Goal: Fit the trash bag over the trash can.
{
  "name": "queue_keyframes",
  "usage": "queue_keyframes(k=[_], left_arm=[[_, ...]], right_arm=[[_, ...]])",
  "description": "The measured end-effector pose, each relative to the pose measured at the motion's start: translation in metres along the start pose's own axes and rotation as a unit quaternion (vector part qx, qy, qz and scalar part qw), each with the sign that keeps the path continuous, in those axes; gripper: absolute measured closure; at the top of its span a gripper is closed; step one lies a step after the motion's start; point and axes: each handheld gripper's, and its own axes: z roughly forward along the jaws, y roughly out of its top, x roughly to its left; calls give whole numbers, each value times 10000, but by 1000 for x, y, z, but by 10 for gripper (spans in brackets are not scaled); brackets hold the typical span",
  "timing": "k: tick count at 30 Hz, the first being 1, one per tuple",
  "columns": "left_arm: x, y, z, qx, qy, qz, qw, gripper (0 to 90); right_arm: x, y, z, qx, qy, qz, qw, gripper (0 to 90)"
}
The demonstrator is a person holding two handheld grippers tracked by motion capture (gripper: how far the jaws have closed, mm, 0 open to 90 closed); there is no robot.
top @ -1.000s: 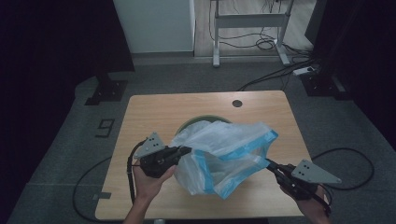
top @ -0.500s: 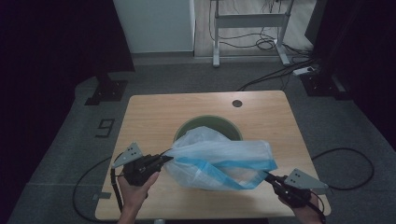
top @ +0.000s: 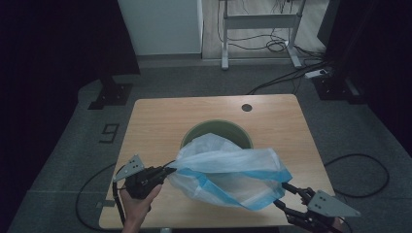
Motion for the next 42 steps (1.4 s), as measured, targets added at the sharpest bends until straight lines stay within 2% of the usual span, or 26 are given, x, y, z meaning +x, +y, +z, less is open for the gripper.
queue_keyframes(k=[3, 7, 12, 16, 18, 21, 23, 26, 27, 29, 31, 35, 38, 42], left_arm=[[0, 0, 0, -9, 16, -13, 10000, 897], [0, -1, -1, -30, 29, -45, 10000, 897], [-1, 0, 0, -28, 17, -25, 10000, 897], [-2, 1, 1, -28, 26, -7, 10000, 897], [-1, 1, 1, -33, 26, -13, 10000, 897], [-1, 2, 2, -13, 25, -4, 10000, 897], [1, 3, 3, 5, 24, -1, 10000, 897], [4, 5, 4, 31, 46, 7, 10000, 897], [6, 6, 4, 26, 54, -15, 10000, 897], [11, 7, 5, 27, 68, -71, 9999, 896], [16, 10, 7, 36, 82, -112, 9999, 895], [26, 20, 13, 73, 156, -149, 9997, 896], [35, 27, 16, 47, 189, -188, 9996, 896], [47, 34, 18, 28, 198, -264, 9995, 896]], right_arm=[[-2, 15, -15, -254, 8, 65, 9997, 387], [-8, 27, -24, -500, 181, 244, 9983, 337], [-7, 22, -23, -209, 327, 212, 9990, 299], [-8, 21, -18, -186, 56, 181, 9996, 284], [-11, 23, -9, -172, -51, 175, 9997, 262], [-17, 30, 7, -221, -60, 253, 9994, 256], [-20, 36, 16, -233, -2, 219, 9995, 320], [-26, 45, 27, -440, 43, 231, 9988, 586], [-29, 49, 30, -552, 11, 318, 9980, 674], [-38, 57, 36, -687, -40, 515, 9963, 773], [-47, 65, 46, -676, -127, 622, 9957, 815], [-60, 83, 71, -512, -268, 628, 9964, 865], [-68, 93, 90, -410, -423, 603, 9964, 874], [-75, 99, 110, -302, -570, 598, 9961, 876]])
